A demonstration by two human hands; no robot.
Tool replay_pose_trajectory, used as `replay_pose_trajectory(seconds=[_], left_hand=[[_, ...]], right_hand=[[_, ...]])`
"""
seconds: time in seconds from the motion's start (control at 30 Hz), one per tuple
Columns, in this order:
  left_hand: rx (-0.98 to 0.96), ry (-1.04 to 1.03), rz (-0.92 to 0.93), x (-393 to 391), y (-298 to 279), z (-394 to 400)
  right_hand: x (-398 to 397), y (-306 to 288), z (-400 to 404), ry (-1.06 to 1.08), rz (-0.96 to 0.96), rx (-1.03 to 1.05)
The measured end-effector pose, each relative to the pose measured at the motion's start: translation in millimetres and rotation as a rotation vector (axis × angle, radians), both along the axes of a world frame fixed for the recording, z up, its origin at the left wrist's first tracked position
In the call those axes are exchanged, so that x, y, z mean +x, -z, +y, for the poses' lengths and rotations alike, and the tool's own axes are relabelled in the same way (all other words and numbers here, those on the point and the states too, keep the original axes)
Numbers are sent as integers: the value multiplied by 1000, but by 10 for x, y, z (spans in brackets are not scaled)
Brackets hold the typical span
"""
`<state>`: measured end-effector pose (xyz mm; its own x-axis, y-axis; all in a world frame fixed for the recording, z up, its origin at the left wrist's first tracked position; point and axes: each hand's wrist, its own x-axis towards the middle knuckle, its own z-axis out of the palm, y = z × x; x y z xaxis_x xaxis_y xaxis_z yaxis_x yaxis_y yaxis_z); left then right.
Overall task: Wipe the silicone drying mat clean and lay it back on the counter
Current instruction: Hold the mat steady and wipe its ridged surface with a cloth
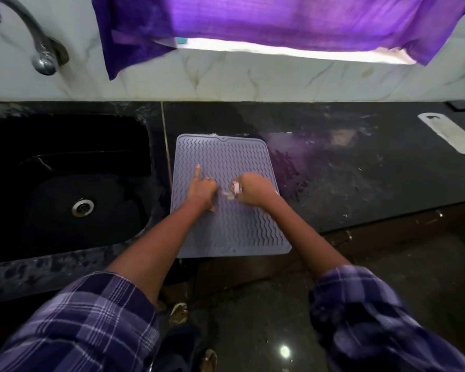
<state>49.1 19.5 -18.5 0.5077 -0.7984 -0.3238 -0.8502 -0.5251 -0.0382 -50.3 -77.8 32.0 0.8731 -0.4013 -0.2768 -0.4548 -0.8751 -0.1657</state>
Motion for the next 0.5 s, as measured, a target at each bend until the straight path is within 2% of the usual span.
replay_pose_trajectory(seconds=[0.13, 0.23, 0.33, 0.4, 0.5], left_hand=[[41, -21, 83, -98, 79, 69], [37, -13, 61, -57, 140, 105], [64, -15, 70, -63, 115, 112], [59, -13, 46, -89, 82, 103], [75, 7, 18, -121, 58, 103]], right_hand=[[-131, 408, 255, -74, 4, -144], [-666, 641, 379, -157, -62, -120], [-1010, 596, 444, -171, 5, 7], [-821, 415, 364, -106, 118, 61], [-426, 228, 317, -71, 33, 43]])
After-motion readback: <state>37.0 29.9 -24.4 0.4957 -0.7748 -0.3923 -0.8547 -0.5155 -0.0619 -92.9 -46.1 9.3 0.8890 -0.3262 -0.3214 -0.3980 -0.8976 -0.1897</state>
